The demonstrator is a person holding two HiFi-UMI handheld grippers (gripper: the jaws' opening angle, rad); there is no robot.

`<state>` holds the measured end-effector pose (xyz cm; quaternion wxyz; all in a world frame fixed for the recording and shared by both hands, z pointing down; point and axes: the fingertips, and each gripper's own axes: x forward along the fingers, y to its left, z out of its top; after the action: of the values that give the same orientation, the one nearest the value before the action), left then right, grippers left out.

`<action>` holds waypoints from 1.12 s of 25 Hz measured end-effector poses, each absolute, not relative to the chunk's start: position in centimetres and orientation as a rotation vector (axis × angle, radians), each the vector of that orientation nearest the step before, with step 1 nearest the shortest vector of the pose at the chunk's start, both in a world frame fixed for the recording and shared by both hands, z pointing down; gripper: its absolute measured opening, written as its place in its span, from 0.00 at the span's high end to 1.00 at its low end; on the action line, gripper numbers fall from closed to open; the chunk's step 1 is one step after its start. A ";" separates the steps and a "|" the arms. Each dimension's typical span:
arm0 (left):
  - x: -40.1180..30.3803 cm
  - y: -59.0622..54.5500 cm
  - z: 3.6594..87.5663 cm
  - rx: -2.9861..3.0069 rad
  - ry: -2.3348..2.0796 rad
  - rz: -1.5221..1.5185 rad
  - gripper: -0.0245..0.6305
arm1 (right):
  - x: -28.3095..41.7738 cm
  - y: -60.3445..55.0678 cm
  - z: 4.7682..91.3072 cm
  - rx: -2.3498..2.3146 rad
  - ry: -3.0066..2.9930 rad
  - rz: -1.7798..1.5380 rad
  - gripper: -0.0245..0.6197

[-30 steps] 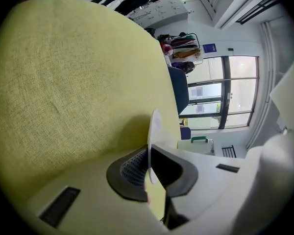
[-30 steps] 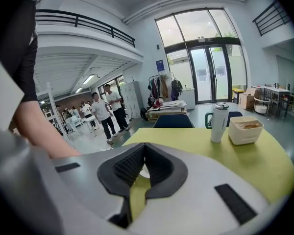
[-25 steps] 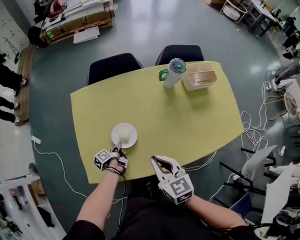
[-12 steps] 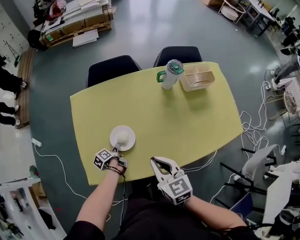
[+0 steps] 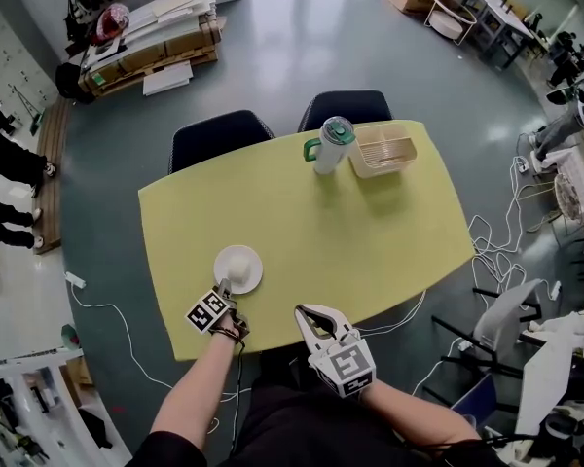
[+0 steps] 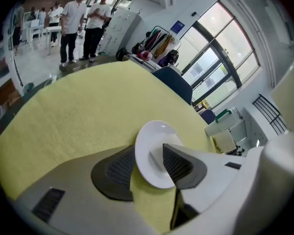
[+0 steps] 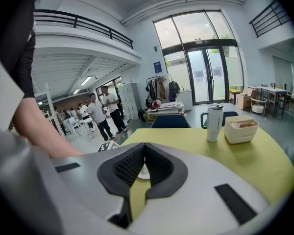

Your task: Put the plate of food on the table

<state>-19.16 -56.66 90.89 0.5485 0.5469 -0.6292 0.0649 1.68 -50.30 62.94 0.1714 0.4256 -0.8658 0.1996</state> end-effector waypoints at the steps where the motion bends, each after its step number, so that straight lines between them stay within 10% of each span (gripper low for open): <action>1: -19.3 -56.7 90.3 1.323 -1.506 0.159 0.69 | 1.8 -50.3 62.9 1.212 -2.460 0.572 0.95; 9: -19.0 -54.8 81.2 1.698 -1.530 0.217 0.95 | 2.5 -50.9 62.2 1.235 -2.506 0.593 0.95; 28: -15.4 -49.0 57.1 2.223 -1.621 0.181 0.95 | -0.6 -52.6 54.9 1.163 -2.642 0.421 0.95</action>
<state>-15.43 -49.03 57.08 0.1910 0.7913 -0.5772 0.0643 -0.64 -52.63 54.91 0.1117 0.3962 -0.9000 0.1434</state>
